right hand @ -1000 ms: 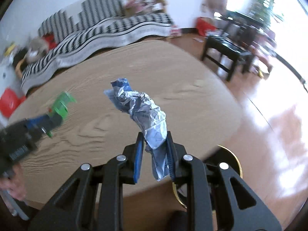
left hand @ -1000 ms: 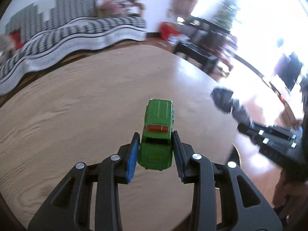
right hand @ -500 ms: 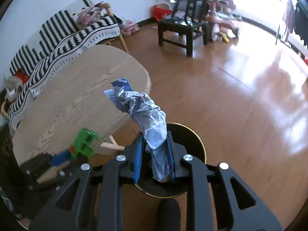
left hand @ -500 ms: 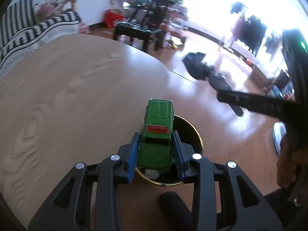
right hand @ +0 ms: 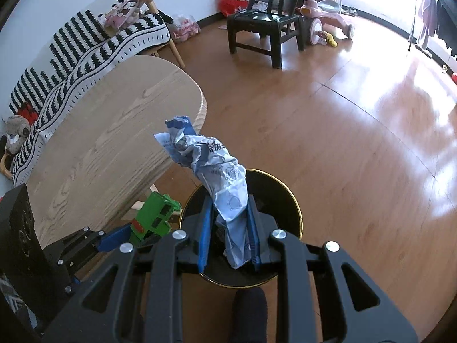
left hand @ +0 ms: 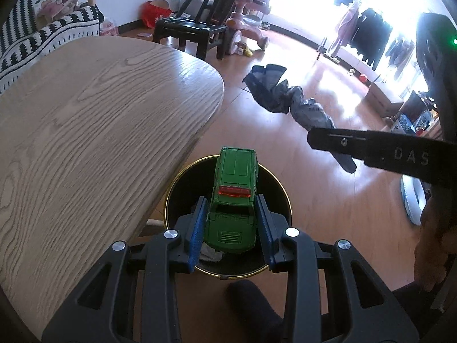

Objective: Collect trash

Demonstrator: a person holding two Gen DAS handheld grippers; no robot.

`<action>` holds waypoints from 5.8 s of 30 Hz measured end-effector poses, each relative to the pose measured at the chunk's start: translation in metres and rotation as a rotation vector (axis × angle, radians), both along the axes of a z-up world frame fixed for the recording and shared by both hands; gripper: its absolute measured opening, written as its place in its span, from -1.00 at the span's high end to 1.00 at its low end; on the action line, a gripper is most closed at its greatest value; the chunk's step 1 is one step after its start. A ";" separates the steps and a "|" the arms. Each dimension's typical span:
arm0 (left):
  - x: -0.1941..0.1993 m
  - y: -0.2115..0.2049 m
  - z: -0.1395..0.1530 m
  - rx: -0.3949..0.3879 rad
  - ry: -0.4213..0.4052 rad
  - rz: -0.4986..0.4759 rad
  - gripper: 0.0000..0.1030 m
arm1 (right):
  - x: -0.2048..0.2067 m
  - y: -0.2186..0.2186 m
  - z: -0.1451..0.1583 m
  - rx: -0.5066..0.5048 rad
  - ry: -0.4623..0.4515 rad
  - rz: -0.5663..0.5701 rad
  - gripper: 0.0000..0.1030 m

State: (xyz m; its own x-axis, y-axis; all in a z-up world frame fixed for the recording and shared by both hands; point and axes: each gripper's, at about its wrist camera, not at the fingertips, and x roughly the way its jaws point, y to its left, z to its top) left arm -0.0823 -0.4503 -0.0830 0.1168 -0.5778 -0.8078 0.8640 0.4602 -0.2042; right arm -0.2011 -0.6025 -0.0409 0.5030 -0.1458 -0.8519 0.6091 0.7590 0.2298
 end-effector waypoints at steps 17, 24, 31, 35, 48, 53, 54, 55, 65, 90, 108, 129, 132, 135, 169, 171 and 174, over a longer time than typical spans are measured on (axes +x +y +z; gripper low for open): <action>-0.003 -0.008 0.000 -0.001 -0.014 -0.003 0.35 | 0.003 -0.006 -0.002 0.008 0.007 -0.018 0.54; 0.000 -0.010 -0.002 0.002 -0.012 0.008 0.14 | 0.002 -0.006 -0.003 0.017 0.012 -0.029 0.47; 0.004 -0.007 0.004 -0.013 -0.029 0.027 -0.36 | 0.005 -0.003 0.002 0.003 -0.002 -0.026 -0.15; 0.006 0.000 0.014 -0.024 -0.036 0.035 -0.53 | 0.008 0.001 0.007 -0.007 -0.014 -0.030 -0.46; 0.078 0.136 0.082 -0.035 -0.189 0.329 -0.87 | 0.061 0.052 0.052 -0.054 -0.119 0.028 -0.84; 0.115 0.225 0.088 0.037 -0.240 0.540 -0.87 | 0.110 0.111 0.066 -0.085 -0.143 0.146 -0.85; 0.121 0.237 0.090 0.049 -0.246 0.567 -0.87 | 0.116 0.119 0.067 -0.089 -0.146 0.164 -0.85; 0.126 0.252 0.091 0.061 -0.253 0.597 -0.87 | 0.129 0.138 0.069 -0.098 -0.150 0.201 -0.85; 0.158 0.405 0.098 0.092 -0.265 0.886 -0.87 | 0.216 0.278 0.071 -0.158 -0.177 0.470 -0.85; 0.175 0.482 0.080 0.082 -0.189 1.047 -0.87 | 0.262 0.356 0.052 -0.164 -0.177 0.589 -0.85; 0.174 0.474 0.076 0.092 -0.182 1.031 -0.87 | 0.253 0.345 0.054 -0.157 -0.179 0.571 -0.86; 0.173 0.472 0.074 0.096 -0.183 1.026 -0.87 | 0.253 0.345 0.055 -0.156 -0.179 0.570 -0.86; 0.173 0.472 0.075 0.097 -0.182 1.027 -0.87 | 0.253 0.344 0.055 -0.156 -0.179 0.570 -0.86; 0.173 0.472 0.074 0.097 -0.181 1.024 -0.87 | 0.253 0.345 0.055 -0.157 -0.179 0.570 -0.86; 0.173 0.472 0.072 0.099 -0.177 1.020 -0.87 | 0.253 0.343 0.056 -0.157 -0.178 0.569 -0.86; 0.173 0.472 0.072 0.101 -0.178 1.021 -0.87 | 0.253 0.343 0.056 -0.156 -0.178 0.569 -0.86; 0.173 0.472 0.070 0.107 -0.171 1.024 -0.87 | 0.252 0.342 0.057 -0.158 -0.177 0.569 -0.86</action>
State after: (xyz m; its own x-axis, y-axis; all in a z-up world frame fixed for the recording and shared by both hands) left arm 0.0909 0.0220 -0.0130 0.6285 -0.0644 -0.7752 0.0639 0.9975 -0.0311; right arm 0.0513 -0.2601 0.0158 0.6711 0.0696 -0.7381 0.0613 0.9870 0.1488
